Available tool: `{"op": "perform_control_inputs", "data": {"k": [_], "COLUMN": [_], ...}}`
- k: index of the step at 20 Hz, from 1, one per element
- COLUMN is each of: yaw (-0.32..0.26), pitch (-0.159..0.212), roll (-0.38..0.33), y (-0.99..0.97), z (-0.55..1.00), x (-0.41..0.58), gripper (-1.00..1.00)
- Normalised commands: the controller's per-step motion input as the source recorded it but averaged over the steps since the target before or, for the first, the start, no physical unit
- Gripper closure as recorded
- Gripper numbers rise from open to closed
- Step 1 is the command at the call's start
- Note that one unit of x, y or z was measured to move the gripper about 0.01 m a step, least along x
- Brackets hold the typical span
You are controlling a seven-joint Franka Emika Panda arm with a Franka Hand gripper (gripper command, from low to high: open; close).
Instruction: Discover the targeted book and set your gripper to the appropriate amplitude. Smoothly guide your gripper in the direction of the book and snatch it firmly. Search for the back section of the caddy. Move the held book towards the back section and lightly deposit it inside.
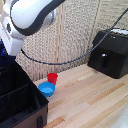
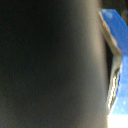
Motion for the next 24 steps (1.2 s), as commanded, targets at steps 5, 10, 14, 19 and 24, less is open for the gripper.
{"op": "perform_control_inputs", "data": {"k": [5, 10, 14, 19, 24], "yaw": [0.025, 0.005, -0.025, -0.052, -0.09], "pitch": [0.018, 0.104, 0.07, 0.186, 0.16], "roll": [-0.266, -0.134, -0.004, -0.054, -0.086], "y": [0.49, 0.6, 0.36, 0.03, -0.12], "z": [0.03, 0.0, 0.15, 0.33, 0.38], "x": [0.42, 0.35, 0.114, 0.049, 0.065], "gripper": [1.0, 1.0, -1.0, -1.0, -1.0]}}
